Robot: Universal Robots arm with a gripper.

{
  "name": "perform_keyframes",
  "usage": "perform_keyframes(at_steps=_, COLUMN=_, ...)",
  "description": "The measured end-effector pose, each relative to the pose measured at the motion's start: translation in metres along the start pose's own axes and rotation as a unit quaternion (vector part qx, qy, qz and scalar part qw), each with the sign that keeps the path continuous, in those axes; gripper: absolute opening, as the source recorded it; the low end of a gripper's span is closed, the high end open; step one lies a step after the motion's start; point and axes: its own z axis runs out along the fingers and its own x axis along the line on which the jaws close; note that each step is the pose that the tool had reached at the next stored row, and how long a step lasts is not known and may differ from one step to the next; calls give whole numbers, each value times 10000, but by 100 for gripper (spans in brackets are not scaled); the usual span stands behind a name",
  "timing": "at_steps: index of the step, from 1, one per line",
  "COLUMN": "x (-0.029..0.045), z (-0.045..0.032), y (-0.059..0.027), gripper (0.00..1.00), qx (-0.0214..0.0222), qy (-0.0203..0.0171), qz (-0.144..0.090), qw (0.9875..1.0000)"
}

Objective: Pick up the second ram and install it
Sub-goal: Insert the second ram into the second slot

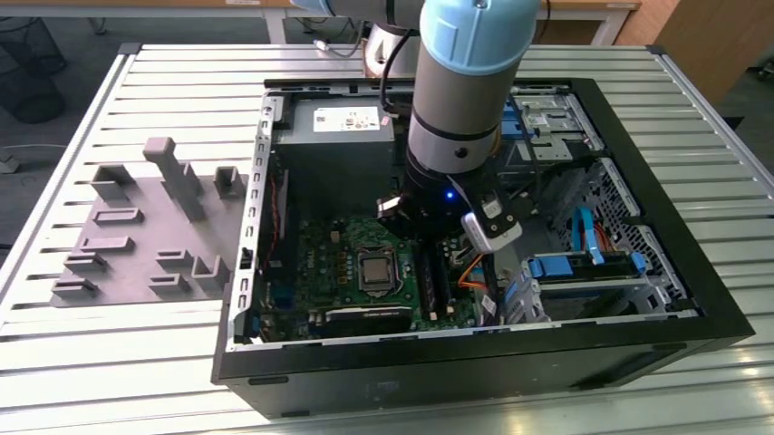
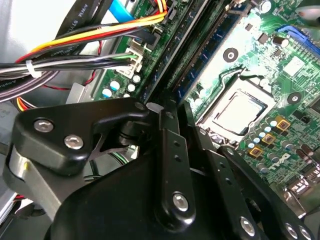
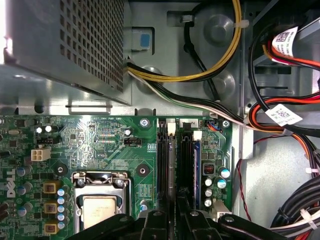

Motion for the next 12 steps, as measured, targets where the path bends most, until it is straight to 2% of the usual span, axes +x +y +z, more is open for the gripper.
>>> perform_keyframes(at_steps=1, x=0, z=0, y=0, gripper=21, qx=0, qy=0, qz=0, qw=10000)
perform_keyframes(at_steps=5, x=0, z=-14, y=0, gripper=21, qx=0, qy=0, qz=0, qw=10000)
perform_keyframes(at_steps=12, x=1, z=-200, y=-2, gripper=21, qx=0, qy=13, qz=0, qw=10000)
